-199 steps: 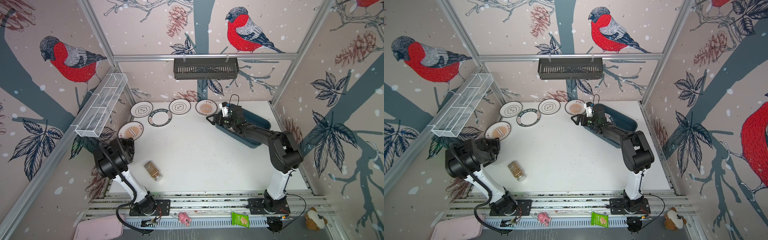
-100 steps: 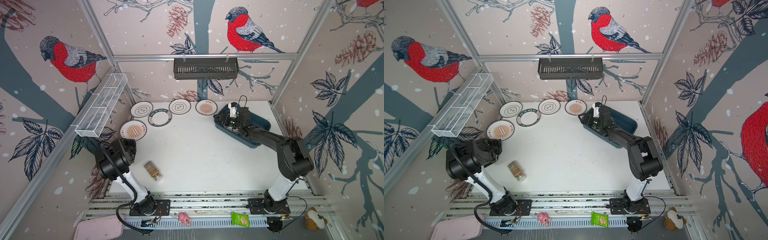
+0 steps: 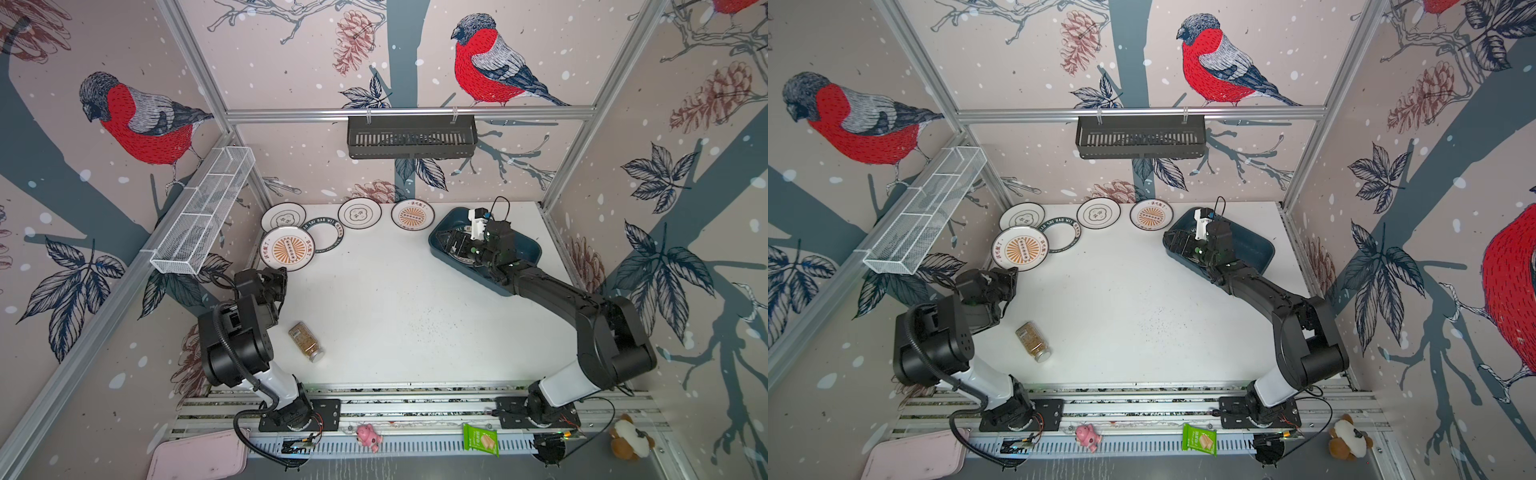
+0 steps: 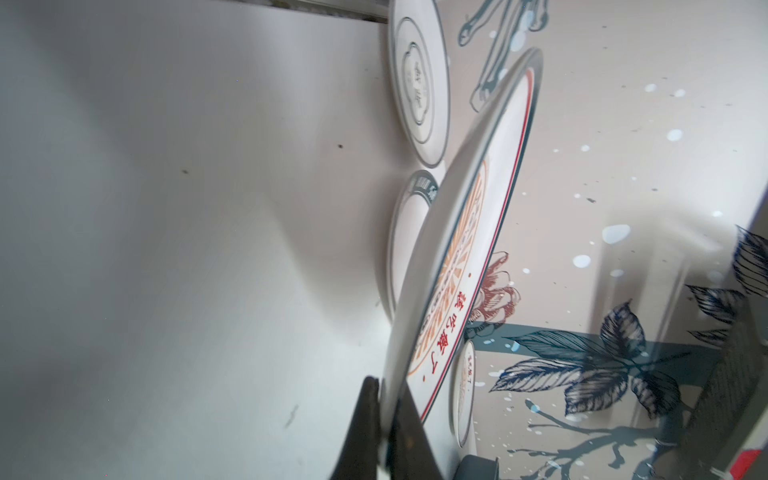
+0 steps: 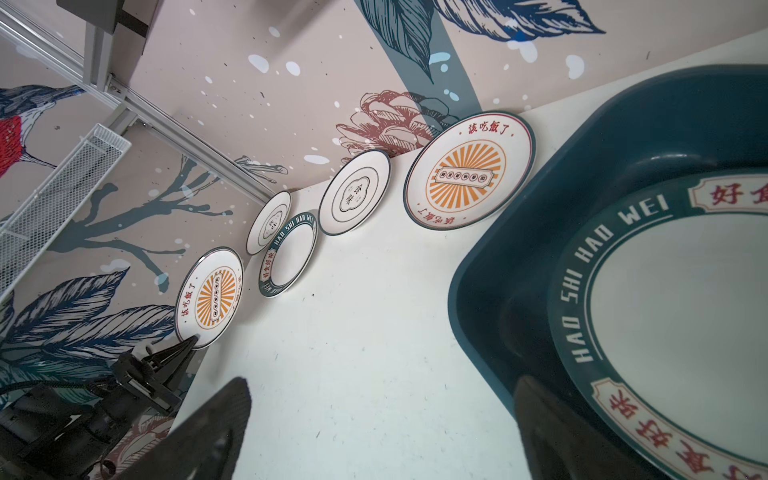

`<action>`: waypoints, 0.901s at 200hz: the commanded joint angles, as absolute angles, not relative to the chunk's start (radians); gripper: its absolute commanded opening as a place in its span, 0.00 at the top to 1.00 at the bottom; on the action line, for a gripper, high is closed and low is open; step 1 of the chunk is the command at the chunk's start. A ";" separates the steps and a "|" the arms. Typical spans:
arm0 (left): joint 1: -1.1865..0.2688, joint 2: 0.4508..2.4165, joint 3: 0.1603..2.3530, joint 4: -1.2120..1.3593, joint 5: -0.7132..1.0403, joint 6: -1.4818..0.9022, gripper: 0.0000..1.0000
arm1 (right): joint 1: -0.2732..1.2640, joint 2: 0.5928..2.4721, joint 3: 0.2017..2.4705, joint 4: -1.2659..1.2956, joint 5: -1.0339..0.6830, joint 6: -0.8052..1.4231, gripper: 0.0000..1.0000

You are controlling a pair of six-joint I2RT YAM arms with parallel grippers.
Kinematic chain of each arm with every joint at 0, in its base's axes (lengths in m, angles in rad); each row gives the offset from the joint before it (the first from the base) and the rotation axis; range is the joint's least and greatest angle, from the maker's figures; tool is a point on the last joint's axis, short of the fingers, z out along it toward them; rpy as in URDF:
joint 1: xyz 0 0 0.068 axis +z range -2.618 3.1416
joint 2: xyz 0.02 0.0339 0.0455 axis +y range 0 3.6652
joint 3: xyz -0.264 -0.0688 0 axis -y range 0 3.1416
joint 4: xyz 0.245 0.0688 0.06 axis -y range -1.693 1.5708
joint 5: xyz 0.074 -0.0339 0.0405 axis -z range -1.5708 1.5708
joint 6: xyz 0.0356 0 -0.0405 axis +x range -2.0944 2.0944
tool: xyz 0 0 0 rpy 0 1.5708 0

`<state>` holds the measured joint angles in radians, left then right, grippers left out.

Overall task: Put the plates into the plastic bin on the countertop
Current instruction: 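Lift the orange-sunburst plate with the left gripper toward the table centre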

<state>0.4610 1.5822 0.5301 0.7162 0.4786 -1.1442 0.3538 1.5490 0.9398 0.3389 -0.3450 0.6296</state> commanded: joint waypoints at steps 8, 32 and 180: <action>0.453 1.449 0.507 0.663 0.488 -1.115 1.00 | 0.365 1.523 0.923 0.400 -0.370 0.657 0.01; 0.434 1.326 0.506 0.541 0.480 -1.071 1.00 | 0.365 1.503 0.912 0.399 -0.371 0.655 0.01; -0.090 1.221 0.589 0.433 0.445 -1.032 1.00 | 0.311 1.454 0.864 0.404 -0.521 0.670 0.01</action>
